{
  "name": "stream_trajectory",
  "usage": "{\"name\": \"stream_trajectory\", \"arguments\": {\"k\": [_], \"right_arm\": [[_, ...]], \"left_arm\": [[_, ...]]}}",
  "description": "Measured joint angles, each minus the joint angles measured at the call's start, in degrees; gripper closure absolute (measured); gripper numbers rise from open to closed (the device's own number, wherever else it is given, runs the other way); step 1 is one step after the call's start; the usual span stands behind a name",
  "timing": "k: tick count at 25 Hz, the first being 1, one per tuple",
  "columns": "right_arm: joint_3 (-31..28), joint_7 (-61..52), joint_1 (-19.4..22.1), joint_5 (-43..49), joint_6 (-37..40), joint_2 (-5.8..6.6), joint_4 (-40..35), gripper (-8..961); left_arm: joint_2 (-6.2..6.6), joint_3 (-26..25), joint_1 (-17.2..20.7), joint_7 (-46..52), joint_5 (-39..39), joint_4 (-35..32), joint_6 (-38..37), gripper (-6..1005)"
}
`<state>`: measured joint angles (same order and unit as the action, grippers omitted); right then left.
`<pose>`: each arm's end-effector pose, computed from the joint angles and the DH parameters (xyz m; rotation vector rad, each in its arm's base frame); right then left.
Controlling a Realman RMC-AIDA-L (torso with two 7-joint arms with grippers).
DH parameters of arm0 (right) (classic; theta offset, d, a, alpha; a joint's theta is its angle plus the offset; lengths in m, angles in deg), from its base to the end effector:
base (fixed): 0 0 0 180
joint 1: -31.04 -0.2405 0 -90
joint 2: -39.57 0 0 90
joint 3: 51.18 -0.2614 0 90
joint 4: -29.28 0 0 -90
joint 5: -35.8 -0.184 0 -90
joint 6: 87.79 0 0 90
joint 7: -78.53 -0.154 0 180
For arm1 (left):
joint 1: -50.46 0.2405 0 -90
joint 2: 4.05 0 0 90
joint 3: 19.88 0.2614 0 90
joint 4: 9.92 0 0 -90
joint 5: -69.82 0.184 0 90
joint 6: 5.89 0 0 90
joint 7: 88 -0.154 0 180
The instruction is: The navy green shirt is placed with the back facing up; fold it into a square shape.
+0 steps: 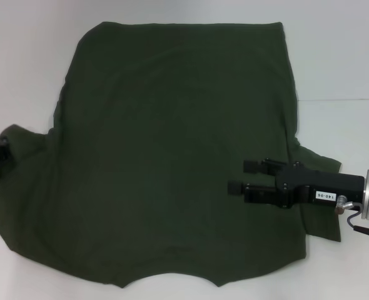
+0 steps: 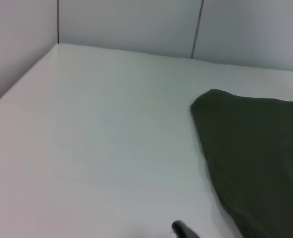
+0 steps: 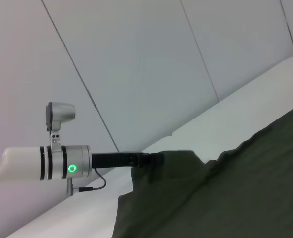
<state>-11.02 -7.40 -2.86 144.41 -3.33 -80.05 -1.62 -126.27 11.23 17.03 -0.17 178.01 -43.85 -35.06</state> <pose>0.2267 0.3329 -0.0269 -2.6401 0.8597 0.8643 -0.3456 0.3993 0.0368 -1.6505 -1.0737 -0.3535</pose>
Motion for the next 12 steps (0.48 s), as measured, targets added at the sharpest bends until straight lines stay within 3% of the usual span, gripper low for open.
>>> {"name": "stream_trajectory", "arguments": {"k": [12], "right_arm": [[0.00,0.31,-0.12,-0.44,0.01,0.00,0.69,56]], "left_arm": [[0.23,0.00,-1.13,-1.63,-0.45,-1.63,2.12,985]]}}
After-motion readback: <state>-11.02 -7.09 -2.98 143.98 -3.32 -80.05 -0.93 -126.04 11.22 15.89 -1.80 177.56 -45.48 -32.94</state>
